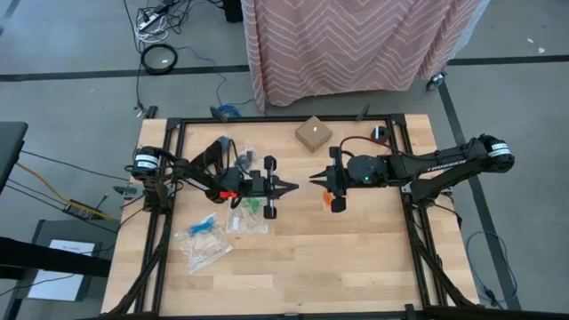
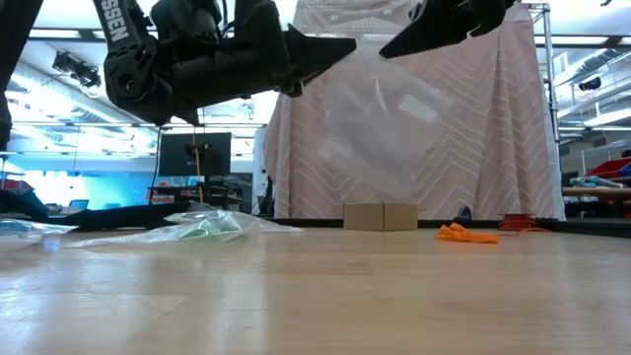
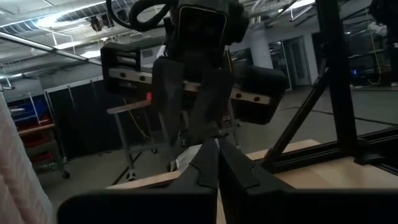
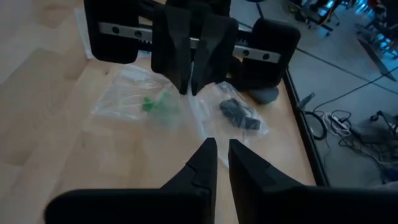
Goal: Sort rubber bands
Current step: Open the transparent zip bag
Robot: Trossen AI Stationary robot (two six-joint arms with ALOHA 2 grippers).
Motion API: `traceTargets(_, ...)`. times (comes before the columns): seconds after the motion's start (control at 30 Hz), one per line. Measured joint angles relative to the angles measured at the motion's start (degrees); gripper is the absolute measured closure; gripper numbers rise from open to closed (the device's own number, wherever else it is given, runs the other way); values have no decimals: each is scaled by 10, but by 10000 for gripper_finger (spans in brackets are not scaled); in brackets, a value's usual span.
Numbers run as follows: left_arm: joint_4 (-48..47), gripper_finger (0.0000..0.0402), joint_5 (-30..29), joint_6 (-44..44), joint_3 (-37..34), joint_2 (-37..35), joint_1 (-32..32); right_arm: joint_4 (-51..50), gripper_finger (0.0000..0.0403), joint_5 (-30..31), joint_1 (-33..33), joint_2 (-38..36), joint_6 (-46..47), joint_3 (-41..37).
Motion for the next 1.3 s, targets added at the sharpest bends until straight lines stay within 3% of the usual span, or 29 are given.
traceTargets(0.43,-11,396,0,8,0,0,0,24,345,-35,1,-1,-11,0)
traceTargets(1.3,-2,396,-1,20,0,0,0,22,343,-54,-10,31,12,1)
